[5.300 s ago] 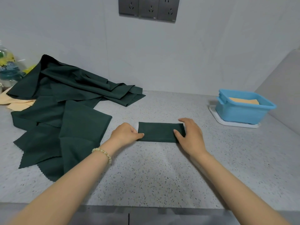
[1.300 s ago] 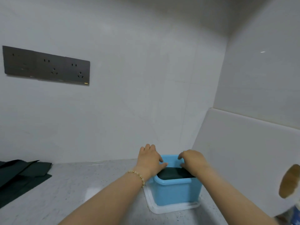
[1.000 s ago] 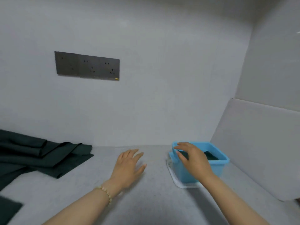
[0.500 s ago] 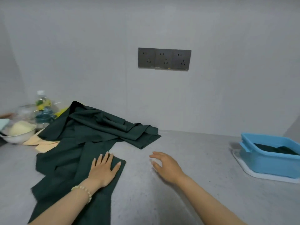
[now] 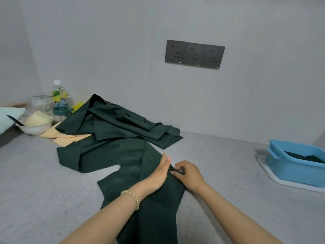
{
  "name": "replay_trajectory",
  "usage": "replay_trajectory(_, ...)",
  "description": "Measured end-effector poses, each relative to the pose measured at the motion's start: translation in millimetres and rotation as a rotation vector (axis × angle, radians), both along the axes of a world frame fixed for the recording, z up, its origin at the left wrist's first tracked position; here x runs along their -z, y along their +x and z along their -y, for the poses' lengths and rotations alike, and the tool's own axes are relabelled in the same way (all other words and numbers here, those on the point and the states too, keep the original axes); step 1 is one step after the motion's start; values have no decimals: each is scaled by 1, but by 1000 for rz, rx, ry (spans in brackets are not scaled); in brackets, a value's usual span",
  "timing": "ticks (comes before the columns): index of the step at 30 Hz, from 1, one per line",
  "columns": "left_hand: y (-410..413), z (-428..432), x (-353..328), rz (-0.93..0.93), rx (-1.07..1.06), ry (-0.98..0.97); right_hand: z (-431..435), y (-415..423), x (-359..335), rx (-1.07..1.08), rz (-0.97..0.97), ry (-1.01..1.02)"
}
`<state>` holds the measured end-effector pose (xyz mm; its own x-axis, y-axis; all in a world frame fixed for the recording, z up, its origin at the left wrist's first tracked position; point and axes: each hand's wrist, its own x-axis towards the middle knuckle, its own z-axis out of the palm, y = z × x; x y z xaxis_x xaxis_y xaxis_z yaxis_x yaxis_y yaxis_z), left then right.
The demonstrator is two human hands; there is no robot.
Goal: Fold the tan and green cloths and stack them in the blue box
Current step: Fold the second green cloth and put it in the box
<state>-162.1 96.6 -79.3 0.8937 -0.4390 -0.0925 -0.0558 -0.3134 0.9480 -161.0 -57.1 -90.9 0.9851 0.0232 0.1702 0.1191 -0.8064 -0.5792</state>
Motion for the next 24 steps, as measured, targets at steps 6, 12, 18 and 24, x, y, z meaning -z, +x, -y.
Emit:
replay_trajectory(6, 3, 8, 2, 315, -109, 95, 65, -29, -10, 149, 55, -136)
replay_trajectory(12, 3, 7, 30, 418, -168, 589, 60, -36, -25, 147, 56, -165)
replay_trajectory(18, 5, 8, 41, 497, -157, 704, 15, -26, -9, 144, -82, -531)
replay_trajectory(24, 7, 5, 41, 594, -127, 725, 51, -15, -36, 335, -74, -7)
